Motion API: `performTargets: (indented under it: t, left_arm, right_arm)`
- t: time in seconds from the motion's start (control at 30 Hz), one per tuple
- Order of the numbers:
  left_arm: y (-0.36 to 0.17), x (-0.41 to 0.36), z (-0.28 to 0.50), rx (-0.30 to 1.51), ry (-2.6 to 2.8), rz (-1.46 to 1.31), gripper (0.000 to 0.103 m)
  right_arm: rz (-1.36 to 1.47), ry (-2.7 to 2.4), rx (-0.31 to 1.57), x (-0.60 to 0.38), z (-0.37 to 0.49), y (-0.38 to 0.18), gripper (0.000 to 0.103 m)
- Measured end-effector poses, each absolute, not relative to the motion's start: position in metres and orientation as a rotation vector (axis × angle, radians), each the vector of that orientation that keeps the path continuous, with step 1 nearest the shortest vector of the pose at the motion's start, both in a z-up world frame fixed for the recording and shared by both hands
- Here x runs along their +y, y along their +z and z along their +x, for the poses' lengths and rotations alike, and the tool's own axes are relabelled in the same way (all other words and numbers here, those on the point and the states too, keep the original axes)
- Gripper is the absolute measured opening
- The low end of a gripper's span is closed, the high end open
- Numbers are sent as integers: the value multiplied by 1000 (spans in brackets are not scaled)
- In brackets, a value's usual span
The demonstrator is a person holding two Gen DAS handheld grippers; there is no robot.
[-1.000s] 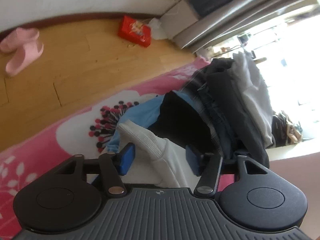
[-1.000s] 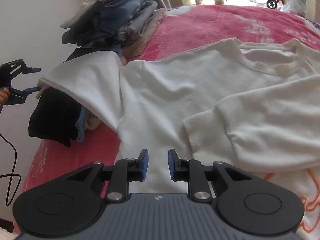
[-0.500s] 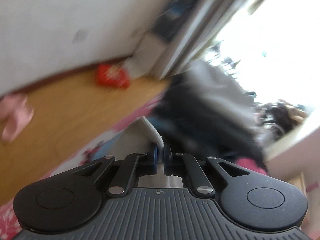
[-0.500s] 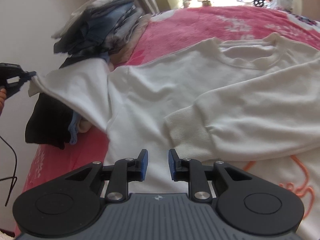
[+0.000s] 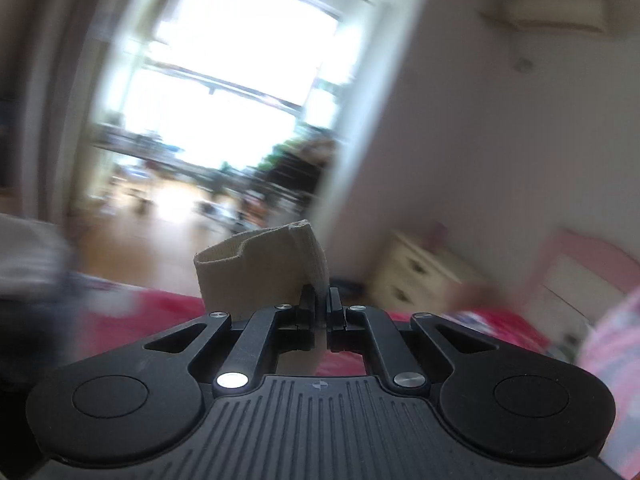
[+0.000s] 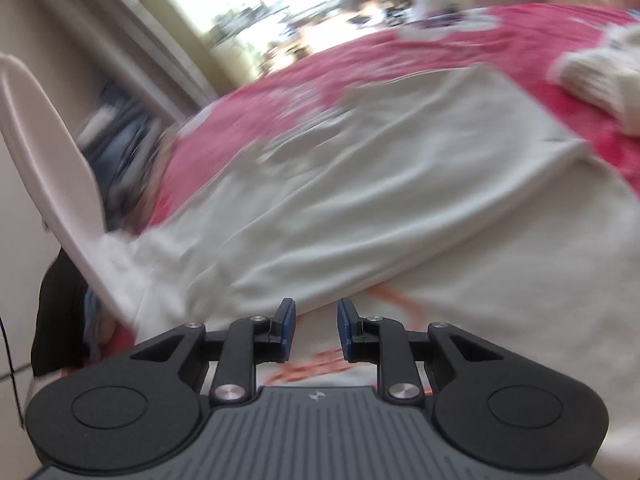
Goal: Fold clothes
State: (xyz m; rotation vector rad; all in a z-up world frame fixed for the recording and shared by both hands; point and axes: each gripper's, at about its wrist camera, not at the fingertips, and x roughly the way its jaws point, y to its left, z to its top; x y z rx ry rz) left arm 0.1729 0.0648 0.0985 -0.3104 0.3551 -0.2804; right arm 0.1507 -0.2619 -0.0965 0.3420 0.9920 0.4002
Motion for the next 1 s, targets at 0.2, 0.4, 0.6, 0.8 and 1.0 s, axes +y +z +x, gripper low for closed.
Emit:
performTargets:
  t: [0.2, 0.4, 0.6, 0.8, 1.0]
  left_arm:
    - [-11, -63, 222, 586, -434, -212, 9]
    - [-114, -83, 207, 907, -410, -236, 29]
    - [-94, -58, 154, 992, -480, -11, 36]
    - [-79, -14, 90, 846, -384, 336, 44]
    - [-104, 11, 87, 771, -301, 451, 44]
  right_arm:
    - [457, 248, 942, -338, 160, -103, 34]
    - [598, 142, 942, -392, 169, -132, 35]
    - [608, 222, 909, -386, 181, -126, 35]
    - [441, 284, 899, -347, 216, -109, 40]
    - [290, 301, 996, -327, 273, -126, 43]
